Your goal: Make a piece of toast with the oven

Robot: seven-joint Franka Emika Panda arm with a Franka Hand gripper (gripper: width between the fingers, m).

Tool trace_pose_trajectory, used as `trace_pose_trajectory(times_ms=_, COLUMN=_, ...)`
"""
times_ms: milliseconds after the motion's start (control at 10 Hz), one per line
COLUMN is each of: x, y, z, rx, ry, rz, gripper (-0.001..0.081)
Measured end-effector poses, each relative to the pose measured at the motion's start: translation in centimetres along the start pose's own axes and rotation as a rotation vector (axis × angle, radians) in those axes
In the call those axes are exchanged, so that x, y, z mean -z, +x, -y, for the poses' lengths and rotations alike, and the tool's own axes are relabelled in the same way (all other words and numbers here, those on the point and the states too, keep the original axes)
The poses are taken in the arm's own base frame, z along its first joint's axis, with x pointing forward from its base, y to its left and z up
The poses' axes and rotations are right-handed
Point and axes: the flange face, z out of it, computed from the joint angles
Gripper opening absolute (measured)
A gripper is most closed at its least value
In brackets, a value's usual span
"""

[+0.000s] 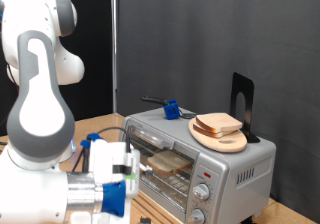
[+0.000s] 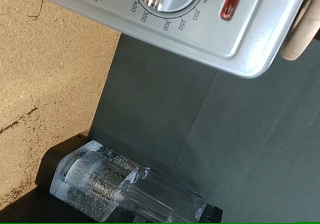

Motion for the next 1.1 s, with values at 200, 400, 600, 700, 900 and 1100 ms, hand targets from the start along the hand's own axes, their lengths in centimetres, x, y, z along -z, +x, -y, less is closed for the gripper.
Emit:
trace_pose_trajectory(times_ms=200, x=-0.2, y=-0.6, z=-0.1, rx=0.003, ry=-0.002, rz=0.066, gripper=0.0805)
trace_pose_trajectory(times_ms=400, x=-0.7, y=-0.6, z=-0.8, rx=0.079, ry=-0.011, rz=0.163, gripper=0.0805)
trace_pose_trajectory(times_ms=600, x=-2.3, y=0.6, z=-2.1, rx=0.133, ry=-0.026, rz=0.145, gripper=0.0805)
trace_pose_trajectory(times_ms=700, x=-3.4, y=1.3, z=-2.5, rx=0.137, ry=-0.042, rz=0.121, gripper=0.0805)
trace_pose_trajectory(times_ms=900, x=-5.3, y=2.1, z=-3.1, rx=0.125, ry=-0.047, rz=0.108, gripper=0.0805)
trace_pose_trajectory(times_ms=1100, x=-6.3, y=2.3, z=-3.4, rx=0.083, ry=-0.044, rz=0.115, gripper=0.0805)
